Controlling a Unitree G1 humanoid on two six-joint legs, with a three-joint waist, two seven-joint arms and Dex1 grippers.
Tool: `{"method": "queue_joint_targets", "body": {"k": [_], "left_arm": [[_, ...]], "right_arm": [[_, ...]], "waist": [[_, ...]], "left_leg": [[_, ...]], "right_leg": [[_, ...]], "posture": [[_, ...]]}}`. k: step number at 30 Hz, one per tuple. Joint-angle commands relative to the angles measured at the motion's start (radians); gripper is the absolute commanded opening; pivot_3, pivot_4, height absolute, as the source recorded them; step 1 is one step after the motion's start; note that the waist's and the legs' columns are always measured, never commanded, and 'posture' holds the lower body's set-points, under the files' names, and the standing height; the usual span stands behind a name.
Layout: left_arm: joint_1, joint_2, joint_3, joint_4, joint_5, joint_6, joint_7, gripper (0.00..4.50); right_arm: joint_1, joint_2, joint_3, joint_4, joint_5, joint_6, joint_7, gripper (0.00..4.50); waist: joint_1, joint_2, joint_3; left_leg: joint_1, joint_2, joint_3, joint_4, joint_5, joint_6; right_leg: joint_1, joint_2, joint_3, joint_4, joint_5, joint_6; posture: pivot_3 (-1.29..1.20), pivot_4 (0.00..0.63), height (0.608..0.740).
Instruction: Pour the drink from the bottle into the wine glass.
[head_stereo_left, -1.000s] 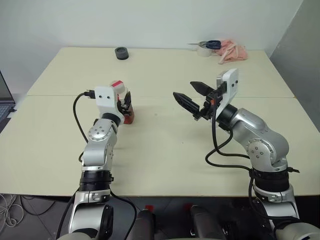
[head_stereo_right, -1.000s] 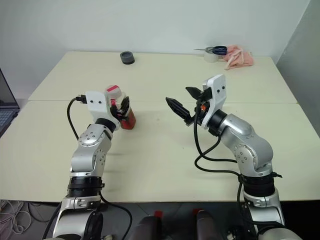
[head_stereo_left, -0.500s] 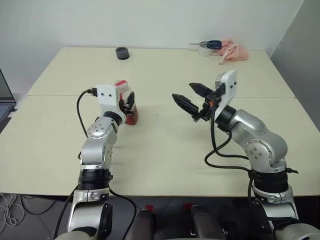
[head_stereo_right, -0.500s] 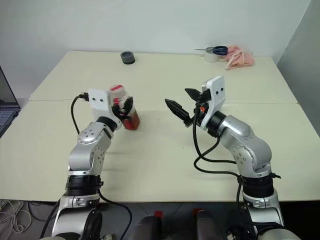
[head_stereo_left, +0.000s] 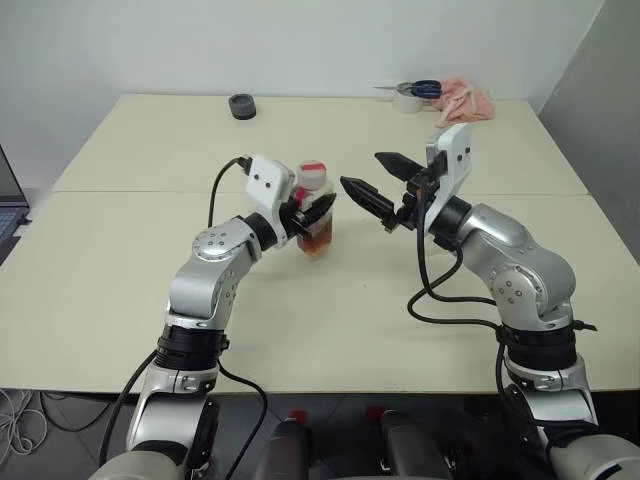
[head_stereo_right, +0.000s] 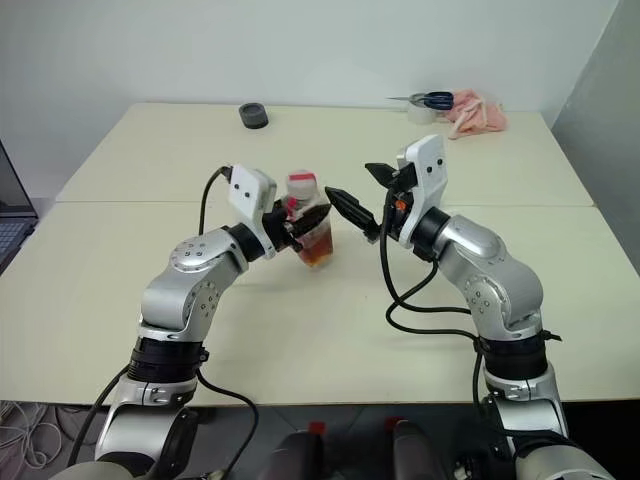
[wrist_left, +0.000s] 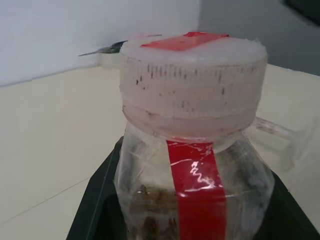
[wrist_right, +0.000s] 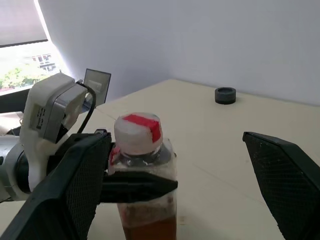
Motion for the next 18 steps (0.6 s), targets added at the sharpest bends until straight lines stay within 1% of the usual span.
{"method": "queue_joint_targets", "body": {"k": [1,10,18], "left_arm": [[-0.032,0.007,-0.003,-0.042,-0.023,-0.007,-0.041,1.82],[-0.054,-0.012,-0.015,-0.040,-0.024,0.003,-0.054,1.82],[-0.038,-0.020,-0.021,-0.061,-0.022,0.013,-0.045,1.82]], "right_arm": [[-0.036,0.010,-0.007,-0.022,0.006,0.015,-0.008,4.50],[-0.022,0.050,0.037,-0.012,-0.009,0.036,-0.001,4.50],[-0.035,0.106,0.061,0.035,-0.054,-0.005,-0.006,4.50]], "waist": [[0.000,0.000,0.000],[0.000,0.000,0.000],[0.000,0.000,0.000]], "left_leg": [[0.000,0.000,0.000,0.000,0.000,0.000],[0.000,0.000,0.000,0.000,0.000,0.001],[0.000,0.000,0.000,0.000,0.000,0.000]], "right_leg": [[0.000,0.000,0.000,0.000,0.000,0.000],[0.000,0.000,0.000,0.000,0.000,0.000],[0.000,0.000,0.000,0.000,0.000,0.000]], "posture": [[0.00,0.150,0.740],[0.00,0.150,0.740],[0.00,0.150,0.740]]}}
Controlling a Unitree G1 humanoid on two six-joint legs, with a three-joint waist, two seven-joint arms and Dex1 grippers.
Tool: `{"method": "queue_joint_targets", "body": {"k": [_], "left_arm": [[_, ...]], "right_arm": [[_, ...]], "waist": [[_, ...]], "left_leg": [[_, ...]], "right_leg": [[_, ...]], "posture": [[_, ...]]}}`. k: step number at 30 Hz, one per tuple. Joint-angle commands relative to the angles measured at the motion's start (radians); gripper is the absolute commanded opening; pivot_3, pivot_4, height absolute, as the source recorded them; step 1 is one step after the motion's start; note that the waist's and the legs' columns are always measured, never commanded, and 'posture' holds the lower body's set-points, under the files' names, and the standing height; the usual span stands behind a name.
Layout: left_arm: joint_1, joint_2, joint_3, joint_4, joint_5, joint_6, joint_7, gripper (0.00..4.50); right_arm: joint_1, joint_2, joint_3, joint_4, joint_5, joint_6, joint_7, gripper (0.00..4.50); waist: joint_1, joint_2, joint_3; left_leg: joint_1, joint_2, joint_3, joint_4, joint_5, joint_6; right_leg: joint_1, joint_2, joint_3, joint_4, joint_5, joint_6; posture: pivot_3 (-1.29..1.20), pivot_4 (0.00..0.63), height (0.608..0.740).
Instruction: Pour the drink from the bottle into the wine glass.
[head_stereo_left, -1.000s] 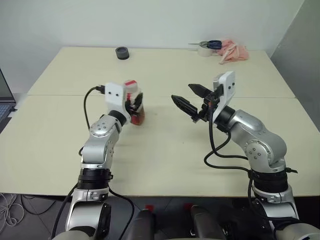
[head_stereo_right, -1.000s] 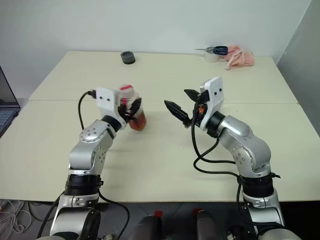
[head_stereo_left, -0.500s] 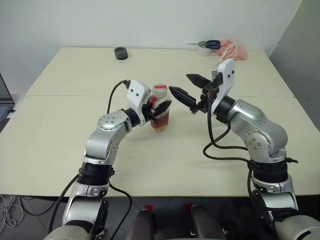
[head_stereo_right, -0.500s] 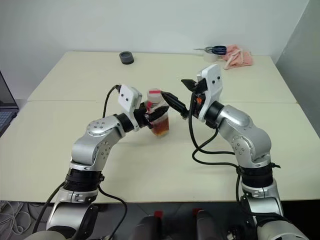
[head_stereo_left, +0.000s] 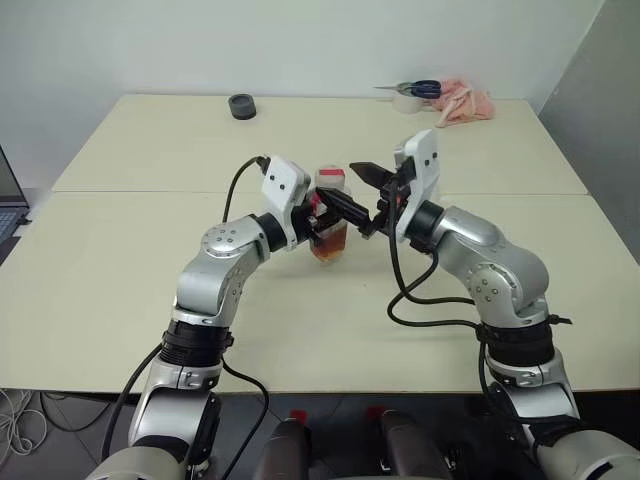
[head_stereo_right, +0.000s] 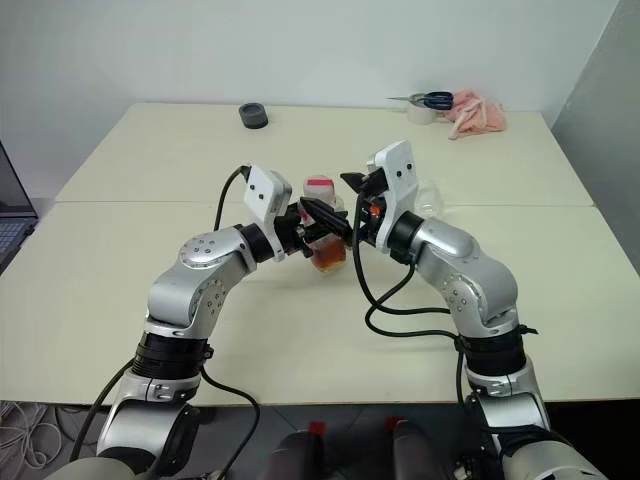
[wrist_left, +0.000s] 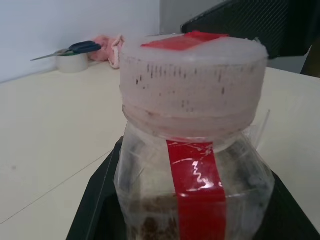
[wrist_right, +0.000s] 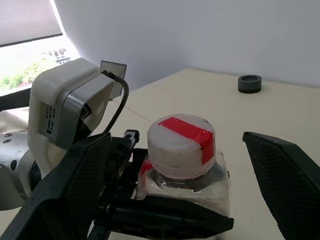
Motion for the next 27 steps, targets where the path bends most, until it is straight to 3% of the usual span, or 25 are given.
{"method": "queue_joint_targets", "body": {"k": [1,10,14,19,27], "left_arm": [[-0.010,-0.004,-0.001,-0.063,-0.013,0.001,0.001,1.82],[0.003,-0.005,-0.001,-0.074,-0.011,0.007,0.003,1.82],[0.011,-0.004,-0.001,-0.074,-0.009,0.003,0.004,1.82],[0.013,-0.005,-0.003,-0.074,-0.006,0.002,0.006,1.82],[0.021,0.003,-0.008,-0.095,-0.012,0.012,-0.004,1.82]], "right_arm": [[-0.025,0.014,0.006,-0.002,-0.024,-0.043,0.001,4.50],[-0.036,0.059,-0.003,0.022,-0.034,-0.073,0.003,4.50],[-0.034,0.059,-0.007,0.025,-0.038,-0.080,0.005,3.62],[-0.023,0.054,0.005,0.025,-0.050,-0.087,0.013,1.84],[-0.008,0.043,0.019,0.017,-0.055,-0.090,0.043,1.69]], "waist": [[0.000,0.000,0.000],[0.000,0.000,0.000],[0.000,0.000,0.000],[0.000,0.000,0.000],[0.000,0.000,0.000]], "left_leg": [[0.000,0.000,0.000,0.000,0.000,0.000],[0.000,0.000,0.000,0.000,0.000,0.000],[0.000,0.000,0.000,0.000,0.000,0.000],[0.000,0.000,0.000,0.000,0.000,0.000],[0.000,0.000,0.000,0.000,0.000,0.000]], "right_leg": [[0.000,0.000,0.000,0.000,0.000,0.000],[0.000,0.000,0.000,0.000,0.000,0.000],[0.000,0.000,0.000,0.000,0.000,0.000],[0.000,0.000,0.000,0.000,0.000,0.000],[0.000,0.000,0.000,0.000,0.000,0.000]], "posture": [[0.00,0.150,0.740],[0.00,0.150,0.740],[0.00,0.150,0.740],[0.00,0.150,0.740],[0.00,0.150,0.740]]}}
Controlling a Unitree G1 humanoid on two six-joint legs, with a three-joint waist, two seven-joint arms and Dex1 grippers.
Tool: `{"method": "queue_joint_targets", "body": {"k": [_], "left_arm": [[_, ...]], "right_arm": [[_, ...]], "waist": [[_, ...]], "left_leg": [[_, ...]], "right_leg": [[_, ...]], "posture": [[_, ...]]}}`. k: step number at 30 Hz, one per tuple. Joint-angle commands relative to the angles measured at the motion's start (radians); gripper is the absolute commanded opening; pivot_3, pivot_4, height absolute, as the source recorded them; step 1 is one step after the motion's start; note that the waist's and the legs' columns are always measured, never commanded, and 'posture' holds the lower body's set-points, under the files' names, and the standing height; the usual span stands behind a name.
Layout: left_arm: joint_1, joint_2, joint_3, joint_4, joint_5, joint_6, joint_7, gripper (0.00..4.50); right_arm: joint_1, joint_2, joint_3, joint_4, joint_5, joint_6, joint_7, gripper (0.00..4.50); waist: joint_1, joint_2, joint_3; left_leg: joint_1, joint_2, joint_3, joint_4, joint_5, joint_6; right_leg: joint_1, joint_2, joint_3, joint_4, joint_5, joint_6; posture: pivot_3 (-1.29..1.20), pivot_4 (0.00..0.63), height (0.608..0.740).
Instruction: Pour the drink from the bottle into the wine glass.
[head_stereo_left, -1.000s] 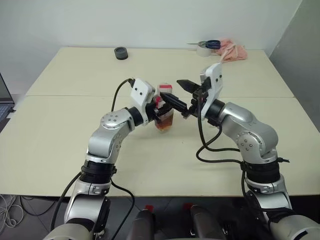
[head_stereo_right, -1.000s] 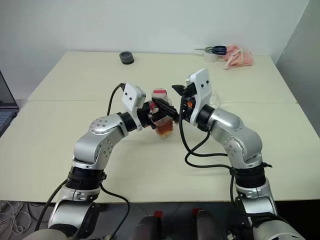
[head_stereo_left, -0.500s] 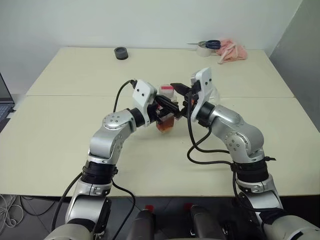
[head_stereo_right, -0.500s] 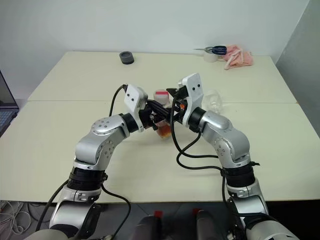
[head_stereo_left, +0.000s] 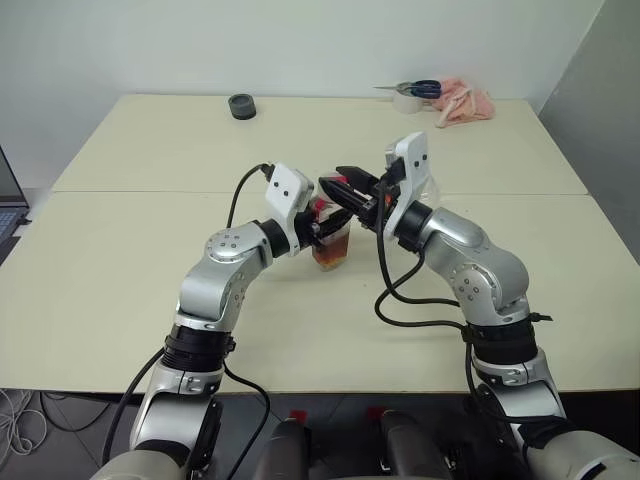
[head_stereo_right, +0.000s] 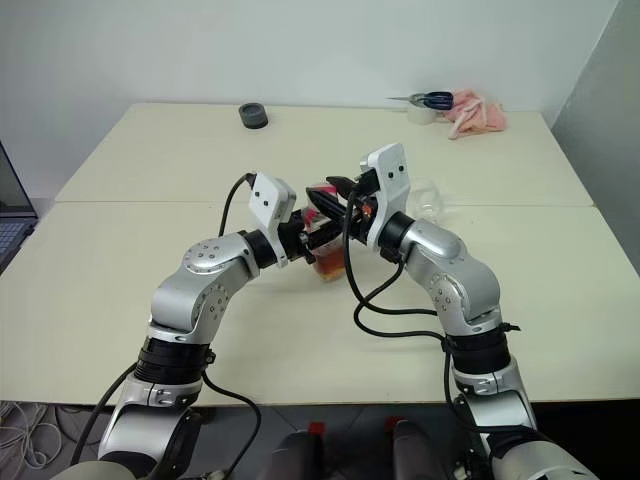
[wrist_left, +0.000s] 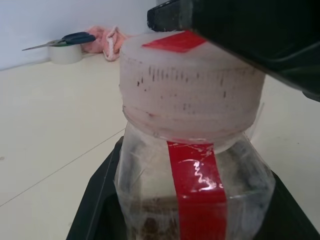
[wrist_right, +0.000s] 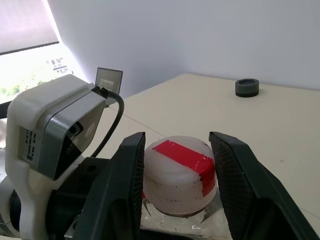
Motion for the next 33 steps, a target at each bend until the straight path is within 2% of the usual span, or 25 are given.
{"method": "queue_joint_targets", "body": {"k": [1,4,7,10,12,14,16,19,25,29,33], "left_arm": [[-0.002,0.011,0.001,-0.088,-0.020,0.002,-0.014,1.82],[0.020,0.057,-0.011,-0.192,-0.112,0.067,-0.125,1.82],[0.044,0.153,-0.016,-0.341,-0.268,0.146,-0.297,1.82],[0.045,0.244,-0.008,-0.415,-0.384,0.216,-0.406,1.82],[0.029,0.288,0.007,-0.419,-0.437,0.252,-0.453,1.82],[0.011,0.311,0.008,-0.379,-0.406,0.223,-0.465,1.82],[0.001,0.323,0.020,-0.325,-0.370,0.197,-0.456,1.82],[0.012,0.340,0.042,-0.285,-0.331,0.165,-0.425,1.82],[0.068,0.332,0.068,-0.269,-0.270,0.118,-0.330,1.82],[0.073,0.275,0.054,-0.244,-0.210,0.072,-0.233,1.82],[0.054,0.181,0.040,-0.222,-0.167,0.047,-0.130,1.82]], "right_arm": [[-0.008,-0.010,0.013,-0.036,0.008,-0.016,0.041,1.69],[-0.065,-0.074,0.001,-0.012,0.072,-0.003,0.202,1.69],[-0.148,-0.178,0.003,0.017,0.201,0.056,0.482,1.69],[-0.198,-0.254,0.031,0.040,0.282,0.135,0.660,1.69],[-0.220,-0.286,0.050,0.049,0.310,0.174,0.738,1.69],[-0.224,-0.309,0.048,0.053,0.307,0.176,0.767,1.69],[-0.220,-0.331,0.019,0.060,0.304,0.180,0.752,1.69],[-0.184,-0.394,-0.047,0.038,0.324,0.207,0.717,2.32],[-0.085,-0.447,-0.151,-0.086,0.304,0.231,0.524,4.45],[-0.024,-0.375,-0.176,-0.186,0.282,0.243,0.303,4.49],[0.016,-0.236,-0.137,-0.295,0.272,0.263,0.096,4.49]], "waist": [[0.000,0.000,0.000],[-0.001,0.000,0.000],[-0.007,0.000,0.000],[-0.010,0.000,0.000],[-0.013,0.000,0.000],[-0.013,0.000,0.000],[-0.011,0.000,0.000],[-0.008,0.000,0.000],[-0.006,0.000,0.000],[-0.005,0.000,0.000],[-0.003,0.000,0.000]], "left_leg": [[0.000,0.000,0.000,0.000,0.000,0.000],[0.000,0.000,0.000,0.000,0.000,0.000],[0.000,0.000,0.001,0.000,-0.001,0.002],[0.000,0.000,0.000,-0.001,-0.002,0.003],[0.001,0.000,0.000,-0.001,-0.002,0.003],[0.002,0.000,0.000,0.000,-0.002,0.003],[0.001,0.001,-0.001,0.000,-0.002,0.004],[0.001,0.001,-0.002,0.000,-0.001,0.005],[0.001,0.001,0.001,-0.001,-0.001,0.005],[-0.001,0.000,0.001,0.000,-0.001,0.005],[0.000,0.001,0.001,0.000,-0.001,0.005]], "right_leg": [[0.000,0.000,0.000,0.000,0.000,0.000],[0.000,0.000,0.000,0.000,0.000,0.000],[0.000,0.000,0.000,0.000,0.000,0.000],[0.000,0.000,-0.001,-0.001,0.000,0.000],[0.001,0.000,-0.001,-0.001,0.000,0.000],[0.002,0.000,0.000,0.000,0.000,0.000],[0.002,0.001,-0.002,0.000,0.000,0.000],[0.002,0.001,-0.002,0.000,0.000,0.001],[0.000,0.000,0.001,-0.001,0.000,0.001],[0.000,0.000,0.001,-0.001,0.000,0.001],[0.000,0.000,0.001,0.000,0.001,0.001]], "posture": [[0.00,0.150,0.740],[0.00,0.150,0.740],[0.00,0.150,0.740],[0.00,0.150,0.740],[0.00,0.150,0.740],[0.00,0.150,0.740],[0.00,0.150,0.740],[0.00,0.150,0.740],[0.00,0.150,0.740],[0.00,0.150,0.740],[0.00,0.150,0.740]]}}
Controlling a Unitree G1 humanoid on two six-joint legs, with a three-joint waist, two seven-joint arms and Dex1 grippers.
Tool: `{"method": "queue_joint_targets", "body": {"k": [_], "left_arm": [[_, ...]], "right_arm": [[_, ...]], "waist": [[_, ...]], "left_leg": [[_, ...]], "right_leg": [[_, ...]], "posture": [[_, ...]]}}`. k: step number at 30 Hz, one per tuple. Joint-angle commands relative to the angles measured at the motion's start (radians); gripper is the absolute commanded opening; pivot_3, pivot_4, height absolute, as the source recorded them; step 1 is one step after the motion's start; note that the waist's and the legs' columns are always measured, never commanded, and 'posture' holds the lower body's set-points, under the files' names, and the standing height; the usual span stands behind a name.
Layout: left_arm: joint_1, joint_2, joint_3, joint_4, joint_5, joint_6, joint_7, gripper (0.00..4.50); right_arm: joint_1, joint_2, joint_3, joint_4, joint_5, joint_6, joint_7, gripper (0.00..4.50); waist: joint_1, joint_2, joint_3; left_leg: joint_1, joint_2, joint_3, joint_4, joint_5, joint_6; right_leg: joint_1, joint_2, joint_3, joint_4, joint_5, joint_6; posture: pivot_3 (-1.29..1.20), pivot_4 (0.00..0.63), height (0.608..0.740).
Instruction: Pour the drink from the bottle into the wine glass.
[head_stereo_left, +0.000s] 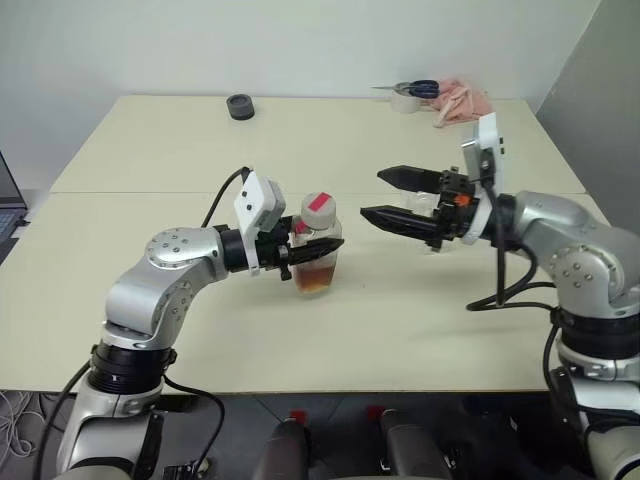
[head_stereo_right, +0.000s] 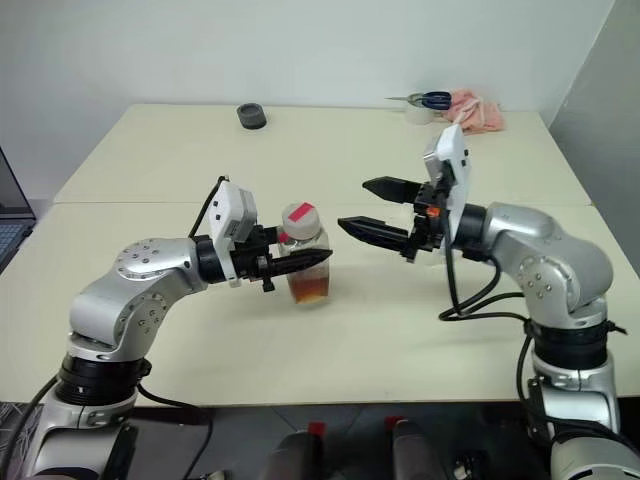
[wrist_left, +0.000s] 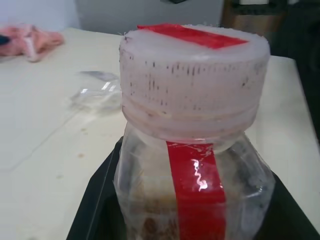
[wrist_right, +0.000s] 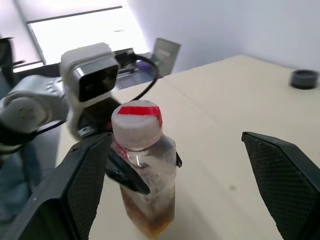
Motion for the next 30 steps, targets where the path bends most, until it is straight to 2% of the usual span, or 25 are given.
{"method": "queue_joint_targets", "body": {"k": [1,8,19,22,30], "left_arm": [[-0.030,-0.066,0.006,-0.010,0.019,-0.034,0.083,1.82],[-0.040,-0.112,-0.008,-0.015,0.036,-0.033,0.110,1.82],[-0.051,-0.113,-0.007,-0.004,0.033,-0.035,0.102,1.82],[-0.043,-0.110,-0.006,-0.008,0.033,-0.034,0.102,1.82],[-0.038,-0.109,-0.006,-0.012,0.036,-0.031,0.107,1.82]], "right_arm": [[0.013,0.096,0.023,-0.110,0.004,0.005,-0.154,4.49],[0.026,0.204,0.079,-0.099,-0.057,-0.045,-0.264,4.49],[0.002,0.225,0.102,-0.047,-0.087,-0.096,-0.251,4.49],[-0.006,0.230,0.095,-0.039,-0.081,-0.103,-0.253,3.63],[-0.002,0.217,0.106,-0.026,-0.083,-0.115,-0.229,0.70]], "waist": [[0.000,0.000,0.000],[0.001,0.000,0.000],[0.002,0.000,0.000],[0.002,0.000,0.000],[0.002,0.000,0.000]], "left_leg": [[0.000,0.000,0.000,0.000,0.000,0.000],[0.000,0.000,0.000,0.000,0.000,0.000],[0.000,0.000,0.000,0.000,0.000,0.000],[0.000,0.000,0.000,0.000,0.000,0.000],[0.000,0.000,0.000,0.000,0.000,0.000]], "right_leg": [[0.000,0.000,0.000,0.000,0.000,0.000],[0.000,0.000,0.000,0.000,0.000,0.000],[0.000,0.000,0.000,0.000,0.000,0.000],[0.000,0.000,0.000,0.000,0.000,0.000],[0.000,0.000,0.000,0.000,0.000,0.000]], "posture": [[0.00,0.150,0.740],[0.00,0.150,0.740],[0.00,0.150,0.740],[0.00,0.150,0.740],[0.00,0.150,0.740]]}}
